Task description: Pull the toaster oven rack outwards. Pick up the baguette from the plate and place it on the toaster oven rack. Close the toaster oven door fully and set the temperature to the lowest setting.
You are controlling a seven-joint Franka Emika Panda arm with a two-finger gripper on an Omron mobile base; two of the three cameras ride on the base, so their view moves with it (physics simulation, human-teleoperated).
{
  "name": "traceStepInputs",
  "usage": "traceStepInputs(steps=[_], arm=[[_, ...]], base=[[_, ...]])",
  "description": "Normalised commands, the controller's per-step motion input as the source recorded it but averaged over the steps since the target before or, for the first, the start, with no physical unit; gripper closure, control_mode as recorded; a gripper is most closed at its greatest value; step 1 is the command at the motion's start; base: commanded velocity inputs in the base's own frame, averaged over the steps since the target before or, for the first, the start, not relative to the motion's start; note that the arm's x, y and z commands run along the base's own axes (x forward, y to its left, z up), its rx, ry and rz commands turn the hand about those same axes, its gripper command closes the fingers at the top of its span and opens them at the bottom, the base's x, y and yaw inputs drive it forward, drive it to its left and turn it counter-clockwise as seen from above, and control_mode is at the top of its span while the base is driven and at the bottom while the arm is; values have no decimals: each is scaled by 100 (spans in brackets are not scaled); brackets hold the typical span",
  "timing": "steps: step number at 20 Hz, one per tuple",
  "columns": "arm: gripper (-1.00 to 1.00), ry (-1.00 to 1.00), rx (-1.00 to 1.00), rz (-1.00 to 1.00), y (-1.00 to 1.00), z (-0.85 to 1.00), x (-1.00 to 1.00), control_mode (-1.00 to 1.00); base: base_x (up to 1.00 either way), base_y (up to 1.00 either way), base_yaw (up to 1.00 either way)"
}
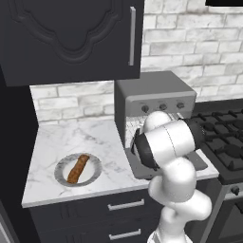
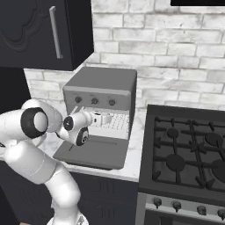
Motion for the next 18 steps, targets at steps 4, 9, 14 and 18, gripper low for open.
traceStepInputs(steps=[4, 9, 14, 18], arm=[[-100, 52, 9, 6, 0, -98, 41, -100], [-100, 62, 9, 6, 0, -100, 4, -100], [-100, 61, 4, 7, 1, -100, -39, -100], [-100, 65, 2, 14, 3, -100, -85, -100]], base=[[0, 0, 0], [0, 0, 0], [0, 0, 0], [0, 0, 0]])
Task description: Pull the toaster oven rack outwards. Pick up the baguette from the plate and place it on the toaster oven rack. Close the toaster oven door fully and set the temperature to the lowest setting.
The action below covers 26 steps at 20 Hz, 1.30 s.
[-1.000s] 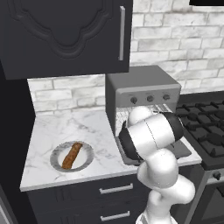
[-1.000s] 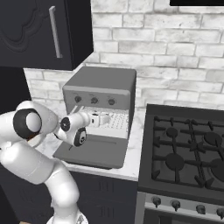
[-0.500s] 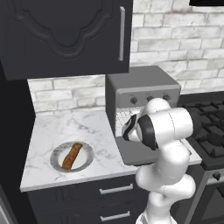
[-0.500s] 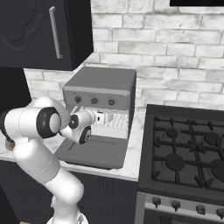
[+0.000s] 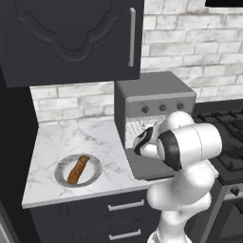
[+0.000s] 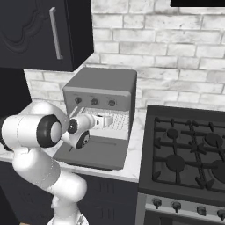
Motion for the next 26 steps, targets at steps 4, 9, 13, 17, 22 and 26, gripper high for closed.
traceStepInputs(steps=[4, 9, 13, 17, 22, 26], arm=[[-100, 63, 1, 20, 14, -100, -100, -100], [-100, 62, 1, 23, 20, -100, -100, -100], [-100, 64, 1, 25, 18, -100, -100, -100], [-100, 61, 0, 24, 18, -96, -100, -100], [-100, 56, 0, 24, 17, -99, -100, -100], [-100, 49, 0, 21, 18, -93, -100, -100]], base=[[0, 0, 0], [0, 0, 0], [0, 0, 0], [0, 0, 0], [0, 0, 0], [0, 0, 0]])
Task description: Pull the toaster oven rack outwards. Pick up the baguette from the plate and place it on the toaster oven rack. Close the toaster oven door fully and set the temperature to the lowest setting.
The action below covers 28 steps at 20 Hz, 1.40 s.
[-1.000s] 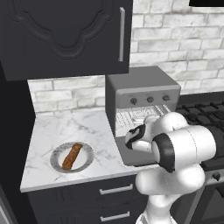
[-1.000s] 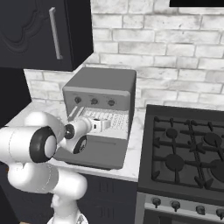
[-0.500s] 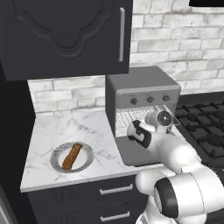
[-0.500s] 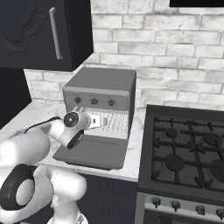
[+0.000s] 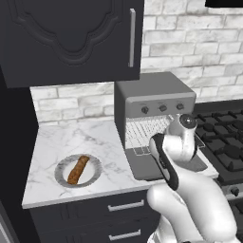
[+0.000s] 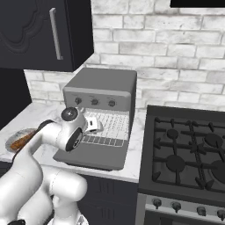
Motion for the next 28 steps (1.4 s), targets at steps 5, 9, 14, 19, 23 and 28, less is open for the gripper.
traceStepInputs(steps=[5, 9, 14, 19, 23, 28], arm=[[-100, 39, 0, 15, 4, -48, -100, -100], [-100, 25, 0, 12, 0, -6, -100, -100], [-100, 7, 0, 7, 0, 39, -100, -100], [-100, -6, 0, 8, 0, 100, -98, -100], [-100, -19, 0, 6, 33, 54, -49, -100], [-100, -22, 0, 0, 72, 0, -2, -100]], base=[[0, 0, 0], [0, 0, 0], [0, 0, 0], [0, 0, 0], [0, 0, 0], [0, 0, 0]])
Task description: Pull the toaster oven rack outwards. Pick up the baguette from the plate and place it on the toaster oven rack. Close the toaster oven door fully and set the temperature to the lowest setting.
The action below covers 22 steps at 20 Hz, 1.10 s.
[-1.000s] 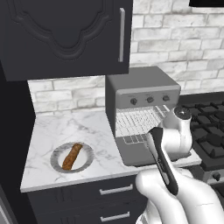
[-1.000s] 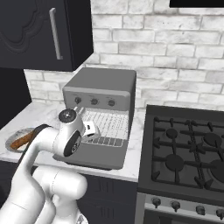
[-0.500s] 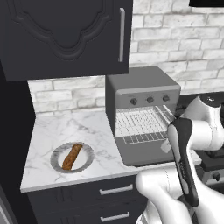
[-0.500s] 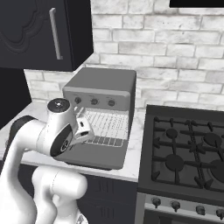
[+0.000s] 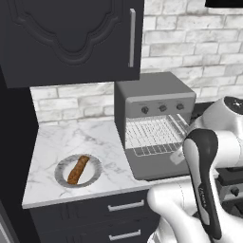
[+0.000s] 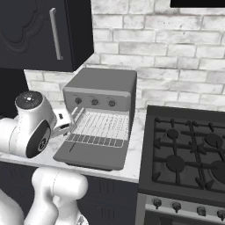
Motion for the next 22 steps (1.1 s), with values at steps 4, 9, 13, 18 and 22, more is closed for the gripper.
traceStepInputs(steps=[4, 9, 13, 18, 22], arm=[[-100, -12, 6, 0, 67, 0, 1, -100], [-100, 6, 19, 0, 51, 0, 0, -100], [-100, 26, 12, -4, 62, 0, 0, -100], [-100, 18, 4, -29, 54, -15, -6, -100], [-100, 1, 8, -32, 33, -14, -3, -100]], base=[[0, 0, 0], [0, 0, 0], [0, 0, 0], [0, 0, 0], [0, 0, 0]])
